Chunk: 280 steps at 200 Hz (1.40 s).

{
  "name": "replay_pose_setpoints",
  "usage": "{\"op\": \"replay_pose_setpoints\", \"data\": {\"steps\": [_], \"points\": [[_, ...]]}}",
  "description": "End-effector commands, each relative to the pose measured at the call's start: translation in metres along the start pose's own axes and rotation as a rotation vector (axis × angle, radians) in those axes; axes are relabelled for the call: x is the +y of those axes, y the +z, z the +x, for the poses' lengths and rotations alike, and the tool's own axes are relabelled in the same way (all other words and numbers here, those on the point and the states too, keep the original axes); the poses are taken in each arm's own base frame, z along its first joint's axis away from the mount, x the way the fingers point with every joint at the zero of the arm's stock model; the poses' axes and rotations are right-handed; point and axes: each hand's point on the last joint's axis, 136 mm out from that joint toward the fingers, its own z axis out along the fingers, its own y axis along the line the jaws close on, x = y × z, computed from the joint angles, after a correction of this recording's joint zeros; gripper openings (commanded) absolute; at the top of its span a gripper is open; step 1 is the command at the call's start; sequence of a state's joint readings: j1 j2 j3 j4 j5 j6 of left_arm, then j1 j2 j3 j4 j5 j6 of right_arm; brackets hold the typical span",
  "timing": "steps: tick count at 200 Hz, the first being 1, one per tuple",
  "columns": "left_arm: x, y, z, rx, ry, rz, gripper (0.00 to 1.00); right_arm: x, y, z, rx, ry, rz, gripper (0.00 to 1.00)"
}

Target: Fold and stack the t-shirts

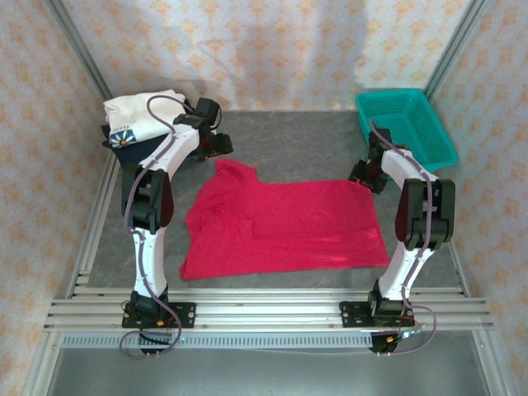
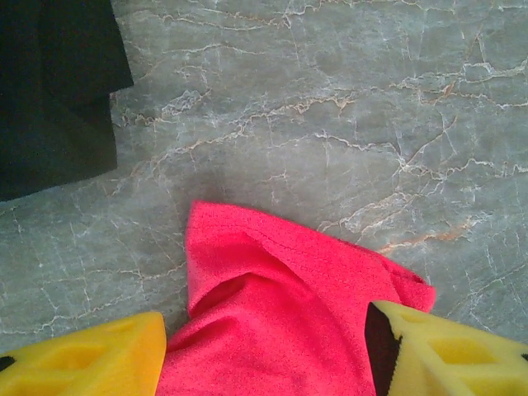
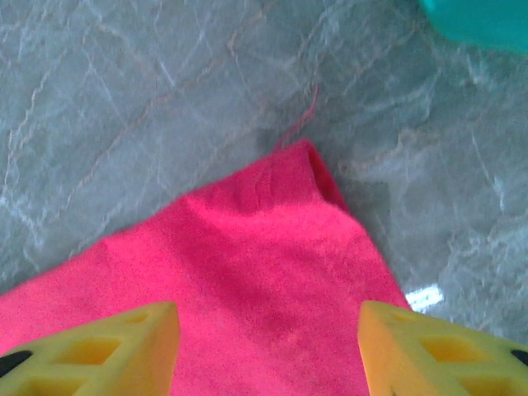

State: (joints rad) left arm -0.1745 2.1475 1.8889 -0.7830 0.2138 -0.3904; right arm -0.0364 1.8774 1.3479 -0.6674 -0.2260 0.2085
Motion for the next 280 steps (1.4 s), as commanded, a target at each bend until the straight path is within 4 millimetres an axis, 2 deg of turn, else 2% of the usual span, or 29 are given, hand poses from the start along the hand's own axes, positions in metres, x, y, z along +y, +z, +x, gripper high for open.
{"op": "replay_pose_setpoints", "data": {"steps": [1, 61, 91, 115, 171, 196, 208, 239, 256, 280], "points": [[-0.006, -0.016, -0.014, -0.054, 0.025, 0.052, 0.65, -0.008, 0.009, -0.023, -0.064, 0.008, 0.06, 0.58], [0.003, -0.027, -0.009, -0.051, 0.032, 0.045, 0.65, -0.009, 0.037, -0.037, -0.065, 0.016, 0.087, 0.51], [0.015, -0.032, -0.002, -0.047, 0.015, 0.019, 0.65, -0.007, 0.052, -0.025, 0.001, 0.018, 0.076, 0.49], [0.023, -0.034, 0.003, -0.047, 0.0, 0.007, 0.65, -0.015, 0.059, -0.016, 0.041, 0.019, 0.116, 0.48], [0.037, -0.034, 0.009, -0.042, -0.027, -0.015, 0.64, -0.041, 0.058, 0.006, 0.113, -0.043, 0.235, 0.47], [0.04, -0.034, 0.012, -0.042, -0.033, -0.024, 0.64, -0.044, 0.062, 0.017, 0.142, -0.05, 0.248, 0.47], [0.041, -0.033, 0.013, -0.041, -0.033, -0.03, 0.64, -0.045, 0.063, 0.019, 0.147, -0.041, 0.256, 0.41], [0.044, -0.033, 0.015, -0.038, -0.042, -0.037, 0.64, -0.038, 0.068, 0.03, 0.199, -0.047, 0.229, 0.39], [0.045, -0.033, 0.016, -0.038, -0.044, -0.038, 0.64, -0.039, 0.069, 0.036, 0.22, -0.033, 0.238, 0.3], [0.046, -0.034, 0.018, -0.035, -0.041, -0.041, 0.64, -0.043, 0.065, 0.038, 0.224, -0.012, 0.261, 0.38]]}}
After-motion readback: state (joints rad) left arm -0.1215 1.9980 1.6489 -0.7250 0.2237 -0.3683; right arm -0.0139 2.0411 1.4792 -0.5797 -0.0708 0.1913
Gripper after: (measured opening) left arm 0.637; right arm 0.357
